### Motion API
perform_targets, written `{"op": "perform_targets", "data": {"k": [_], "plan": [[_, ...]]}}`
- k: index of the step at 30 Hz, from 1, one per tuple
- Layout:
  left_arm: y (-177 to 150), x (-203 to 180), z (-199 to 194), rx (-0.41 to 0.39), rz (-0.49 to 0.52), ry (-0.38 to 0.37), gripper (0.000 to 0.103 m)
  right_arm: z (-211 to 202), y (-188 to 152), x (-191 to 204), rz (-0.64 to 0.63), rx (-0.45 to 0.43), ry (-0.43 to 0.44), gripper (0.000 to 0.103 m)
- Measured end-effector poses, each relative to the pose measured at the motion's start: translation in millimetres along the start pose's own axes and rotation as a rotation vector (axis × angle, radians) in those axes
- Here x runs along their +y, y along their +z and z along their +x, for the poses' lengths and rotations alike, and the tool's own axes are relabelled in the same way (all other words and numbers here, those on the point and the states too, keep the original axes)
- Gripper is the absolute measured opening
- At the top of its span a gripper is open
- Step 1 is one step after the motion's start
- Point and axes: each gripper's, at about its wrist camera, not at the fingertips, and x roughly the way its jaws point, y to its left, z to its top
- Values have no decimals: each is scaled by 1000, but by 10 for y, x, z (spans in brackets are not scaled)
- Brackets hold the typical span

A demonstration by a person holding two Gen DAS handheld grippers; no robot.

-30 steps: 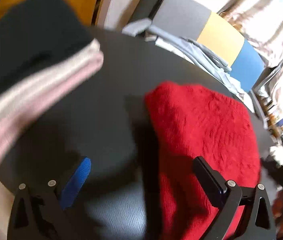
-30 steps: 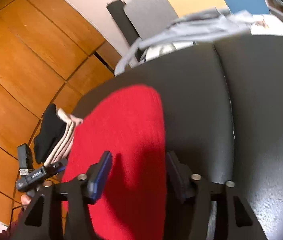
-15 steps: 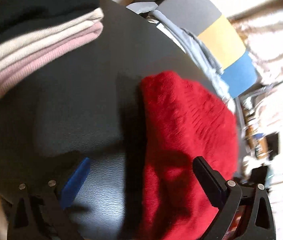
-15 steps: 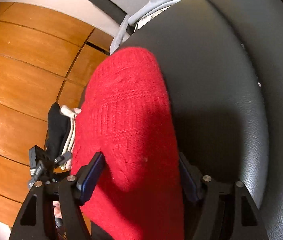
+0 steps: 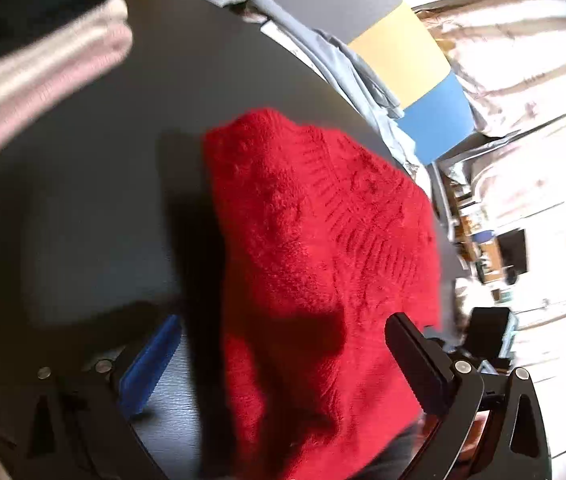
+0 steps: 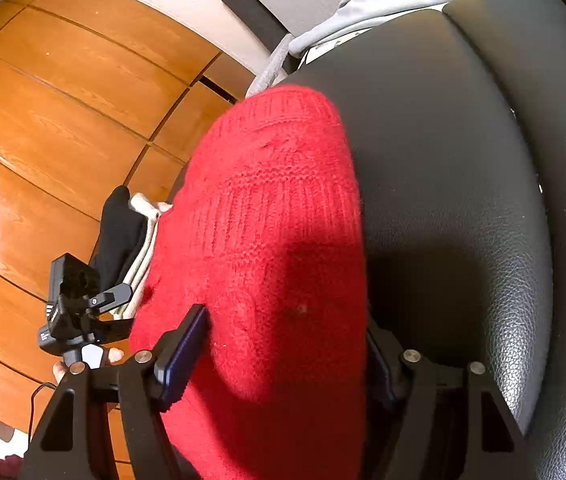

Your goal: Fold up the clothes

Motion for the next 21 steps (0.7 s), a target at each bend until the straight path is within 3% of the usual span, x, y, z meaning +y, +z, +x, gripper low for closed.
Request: {"op": "perform_targets", "data": {"k": [8, 16, 21], "plan": [[76, -108, 121, -14, 101, 10, 103, -7, -19, -12, -5, -11, 15, 71], [-36, -451, 407, 17, 285, -40, 103, -5, -21, -21, -4, -17, 30, 71], [74, -407, 465, 35, 264, -77, 103, -13, -43, -19, -21, -29, 38, 70]]}}
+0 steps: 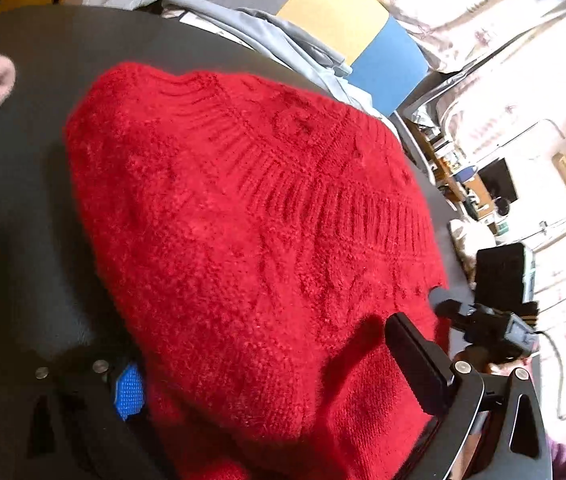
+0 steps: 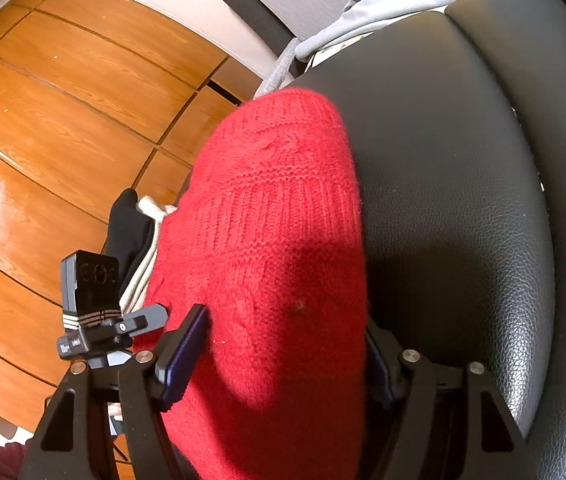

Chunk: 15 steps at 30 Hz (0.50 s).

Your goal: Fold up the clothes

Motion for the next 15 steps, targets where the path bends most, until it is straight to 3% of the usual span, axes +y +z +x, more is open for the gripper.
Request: {"op": "perform_targets", "data": {"k": [4, 5, 9, 10, 15], "plan": [[44, 113, -86, 12, -64, -14, 103, 5, -10, 15, -9, -7, -6, 70], [75, 109, -93, 2, -61, 17, 103, 7, -12, 20, -11, -9, -9, 70], [132, -40, -6, -50, 49, 307, 103, 19, -13, 39, -15, -6, -21, 70], [114, -83, 30, -59, 79, 344, 103, 23, -10, 40, -15, -3, -24, 70], [4, -166, 97, -118, 118, 381, 103, 50, 49, 21, 14, 30, -31, 69]]}}
